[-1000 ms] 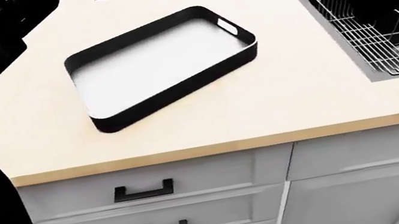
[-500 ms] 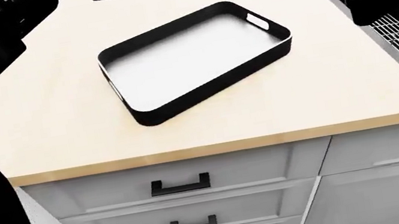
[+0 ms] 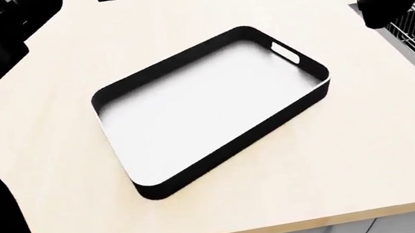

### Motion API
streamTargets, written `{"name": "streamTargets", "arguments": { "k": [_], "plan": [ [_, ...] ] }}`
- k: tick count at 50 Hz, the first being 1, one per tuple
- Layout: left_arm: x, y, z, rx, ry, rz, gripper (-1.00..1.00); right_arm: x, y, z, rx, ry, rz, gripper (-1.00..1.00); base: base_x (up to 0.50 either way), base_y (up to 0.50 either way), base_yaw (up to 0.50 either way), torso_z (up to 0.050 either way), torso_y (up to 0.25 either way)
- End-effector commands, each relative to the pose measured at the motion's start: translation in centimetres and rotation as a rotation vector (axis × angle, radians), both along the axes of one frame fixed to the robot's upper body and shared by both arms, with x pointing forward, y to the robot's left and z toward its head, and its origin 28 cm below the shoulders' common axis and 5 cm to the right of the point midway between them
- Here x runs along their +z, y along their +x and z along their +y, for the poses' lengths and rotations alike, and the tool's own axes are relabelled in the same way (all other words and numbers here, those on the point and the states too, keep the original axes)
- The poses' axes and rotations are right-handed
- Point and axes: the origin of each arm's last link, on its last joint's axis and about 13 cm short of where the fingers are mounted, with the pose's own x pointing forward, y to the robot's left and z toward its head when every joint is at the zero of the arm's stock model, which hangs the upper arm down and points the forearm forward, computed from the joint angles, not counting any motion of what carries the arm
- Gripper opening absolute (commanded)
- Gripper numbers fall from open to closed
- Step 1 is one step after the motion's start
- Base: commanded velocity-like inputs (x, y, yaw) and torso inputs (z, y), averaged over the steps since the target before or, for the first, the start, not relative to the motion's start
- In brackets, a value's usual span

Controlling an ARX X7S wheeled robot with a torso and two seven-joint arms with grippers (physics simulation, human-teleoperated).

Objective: Move the dessert items from the plate to the tray.

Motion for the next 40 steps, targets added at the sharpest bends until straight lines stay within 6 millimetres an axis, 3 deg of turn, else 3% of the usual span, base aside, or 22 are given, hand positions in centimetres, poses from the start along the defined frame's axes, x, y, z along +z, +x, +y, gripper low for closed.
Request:
{"name": "streamTargets", "arguments": {
  "k": [1, 20, 34, 40],
  "plan": [
    [0.0, 0.0, -0.2, -0.01, -0.005, 0.0, -1.0, 0.3, -0.1, -0.2, -0.003, -0.011, -0.034, -1.0, 0.0, 0.0, 0.0, 0.0, 0.0],
    [-0.9, -0.1, -0.2, -0.015, 0.003, 0.014, -1.0, 0.2, 0.1, -0.1, 0.008, -0.015, -0.034, -1.0, 0.12, 0.0, 0.0, 0.0, 0.001],
    [-6.0, -2.0, -0.8, -0.081, 0.098, 0.127, -1.0, 0.3, 0.8, -0.1, 0.017, -0.023, -0.039, -1.0, 0.0, 0.0, 0.0, 0.001, 0.001],
    [-6.9, -2.6, -0.8, -0.095, 0.113, 0.159, -1.0, 0.0, 0.8, -0.2, 0.018, -0.02, -0.036, -1.0, 0.0, 0.0, 0.0, 0.0, 0.002]
  ]
}}
